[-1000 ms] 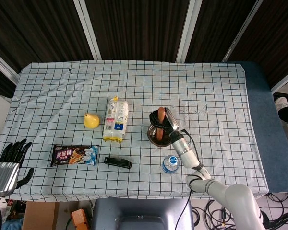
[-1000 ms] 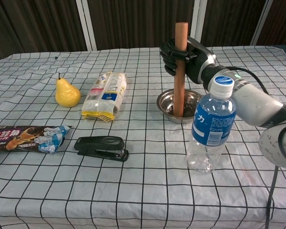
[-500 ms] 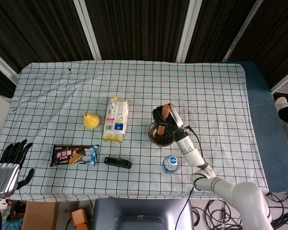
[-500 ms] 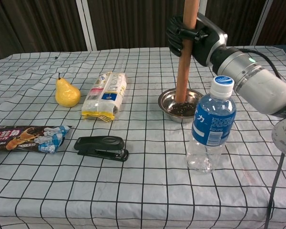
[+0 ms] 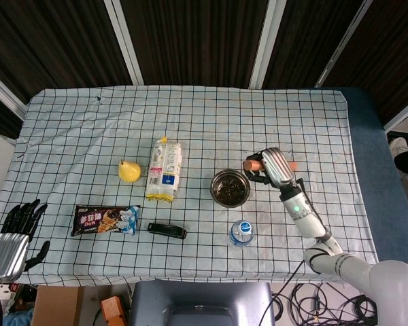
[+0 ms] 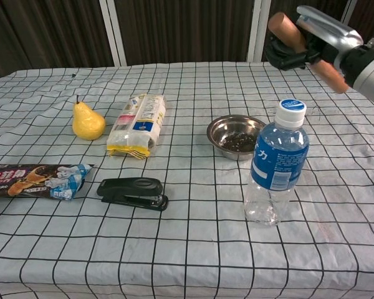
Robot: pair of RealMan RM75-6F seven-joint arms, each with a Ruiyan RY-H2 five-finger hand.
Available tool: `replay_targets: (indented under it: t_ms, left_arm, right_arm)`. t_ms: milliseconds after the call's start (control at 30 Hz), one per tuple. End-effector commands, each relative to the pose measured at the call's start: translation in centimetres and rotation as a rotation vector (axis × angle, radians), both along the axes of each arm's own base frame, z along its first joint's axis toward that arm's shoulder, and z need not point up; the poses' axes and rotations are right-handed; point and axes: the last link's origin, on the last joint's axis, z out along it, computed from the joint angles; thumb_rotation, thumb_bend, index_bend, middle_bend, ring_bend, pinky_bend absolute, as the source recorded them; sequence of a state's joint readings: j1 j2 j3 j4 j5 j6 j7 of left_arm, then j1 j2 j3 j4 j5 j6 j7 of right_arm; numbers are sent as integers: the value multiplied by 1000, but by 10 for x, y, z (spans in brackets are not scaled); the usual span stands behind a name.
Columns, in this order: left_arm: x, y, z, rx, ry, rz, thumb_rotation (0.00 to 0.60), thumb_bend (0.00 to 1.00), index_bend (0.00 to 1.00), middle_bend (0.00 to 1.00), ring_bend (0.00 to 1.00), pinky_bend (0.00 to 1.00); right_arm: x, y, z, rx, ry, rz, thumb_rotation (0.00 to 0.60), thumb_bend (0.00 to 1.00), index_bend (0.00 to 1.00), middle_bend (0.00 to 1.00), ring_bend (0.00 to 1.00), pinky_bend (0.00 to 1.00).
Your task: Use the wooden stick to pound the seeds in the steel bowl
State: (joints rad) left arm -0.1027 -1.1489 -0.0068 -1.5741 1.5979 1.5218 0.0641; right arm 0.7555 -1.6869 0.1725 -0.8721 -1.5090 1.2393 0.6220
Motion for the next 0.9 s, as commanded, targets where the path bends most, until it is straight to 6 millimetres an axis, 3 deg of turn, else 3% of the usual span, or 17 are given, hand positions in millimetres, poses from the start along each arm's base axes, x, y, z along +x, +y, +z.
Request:
replay_targets:
  t_ms: [33, 233, 367, 467, 533, 667, 767, 900]
  left_arm:
    - [1, -1, 0, 0, -1, -2, 600, 384, 0, 0, 0, 52]
    - [1, -1, -1, -2, 2, -2, 600, 384, 0, 0, 0, 53]
    - [1, -1, -2, -8, 5, 0, 600, 384, 0, 0, 0, 53]
    - [0, -1, -2, -8, 6, 3, 600, 383, 0, 0, 0, 53]
    - [-1, 0, -1, -5, 6, 5, 600, 383, 0, 0, 0, 53]
    - [-1, 0, 1, -1, 2, 7, 600, 384, 0, 0, 0, 53]
    - [-1, -1, 0, -8, 1, 5, 600, 384, 0, 0, 0, 52]
    - [0, -1, -1, -10, 2, 4, 600, 385, 0, 0, 0, 53]
  right_arm:
    - [-84, 24, 21, -122, 451, -108, 600, 523, 1000, 891, 880, 898]
    - [-131, 36, 8, -87, 586, -215, 600, 523, 1000, 891, 854, 876]
    - [-140, 35, -2, -62, 569, -259, 600, 523, 1000, 889, 815, 839]
    - [-141, 33, -7, -51, 558, -270, 600, 523, 990, 830, 768, 789]
    - [-144, 34, -9, -41, 589, -270, 600, 523, 892, 729, 702, 728]
    - [-150, 35, -12, -11, 600, -293, 600, 513, 585, 509, 504, 583]
    - [-151, 37, -12, 0, 589, -297, 600, 456, 394, 357, 373, 563]
    - [-153, 39, -12, 15, 602, -305, 600, 373, 223, 235, 266, 541]
